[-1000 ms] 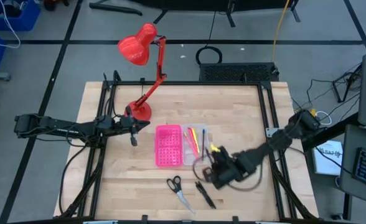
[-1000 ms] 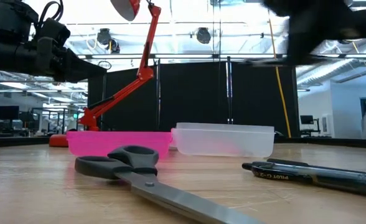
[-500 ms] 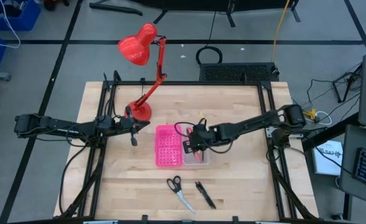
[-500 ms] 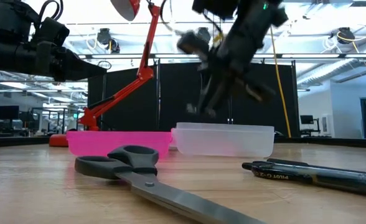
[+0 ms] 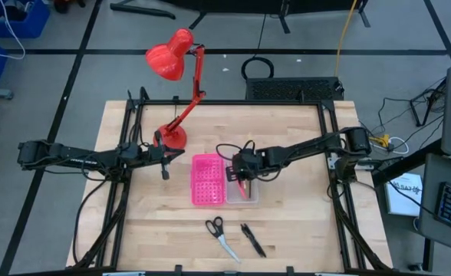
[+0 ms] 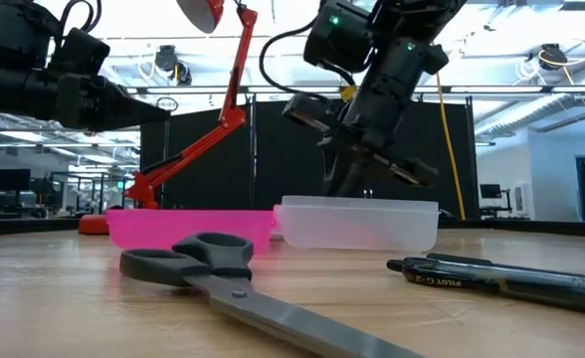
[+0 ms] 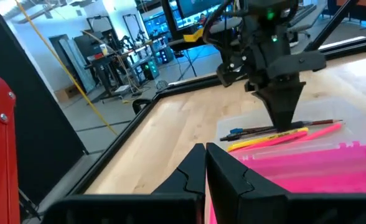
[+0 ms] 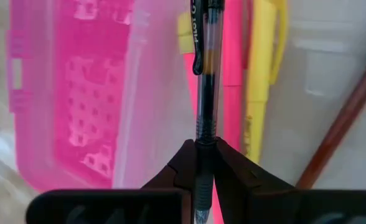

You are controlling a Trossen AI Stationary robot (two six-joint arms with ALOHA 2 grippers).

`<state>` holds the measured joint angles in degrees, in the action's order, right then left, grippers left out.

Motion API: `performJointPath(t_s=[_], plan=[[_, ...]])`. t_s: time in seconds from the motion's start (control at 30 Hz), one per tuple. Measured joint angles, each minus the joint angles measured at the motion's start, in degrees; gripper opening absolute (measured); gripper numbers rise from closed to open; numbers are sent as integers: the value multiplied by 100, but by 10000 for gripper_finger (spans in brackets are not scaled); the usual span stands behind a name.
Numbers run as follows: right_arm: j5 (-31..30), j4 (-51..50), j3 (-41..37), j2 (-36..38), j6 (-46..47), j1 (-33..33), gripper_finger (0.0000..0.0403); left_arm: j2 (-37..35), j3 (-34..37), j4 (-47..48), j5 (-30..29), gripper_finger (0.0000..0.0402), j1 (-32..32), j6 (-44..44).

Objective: Pick & place school supplies into a supply box
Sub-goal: Put the right black pen into the pink supply box

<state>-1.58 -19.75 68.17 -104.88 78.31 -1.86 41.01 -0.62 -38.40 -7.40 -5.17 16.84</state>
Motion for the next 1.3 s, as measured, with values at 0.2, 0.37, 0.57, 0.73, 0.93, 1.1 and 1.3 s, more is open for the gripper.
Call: performJointPath(t_s=[0.2, 0.37, 0.57, 0.73, 0.93, 1.1, 1.3], plan=[[26, 9, -184, 0, 41, 43, 26, 0, 0, -54, 0, 21, 0, 0], [27, 30, -272, 0, 45, 92, 40, 0, 0, -52, 0, 21, 0, -2], [165, 88, -272, 8, -163, 91, 92, 0, 0, -43, 0, 21, 0, -4], [170, 70, -274, 53, -277, 91, 134, 0, 0, -32, 0, 21, 0, -4], [164, -16, -277, 479, -852, 91, 155, 0, 0, -34, 0, 21, 0, -106], [10, -346, -277, 1159, -1285, -140, 146, 1, 0, -32, 0, 21, 2, -127], [-848, -472, -271, 1677, -1281, -1009, 105, 2, 0, -32, 0, 21, 2, -127]])
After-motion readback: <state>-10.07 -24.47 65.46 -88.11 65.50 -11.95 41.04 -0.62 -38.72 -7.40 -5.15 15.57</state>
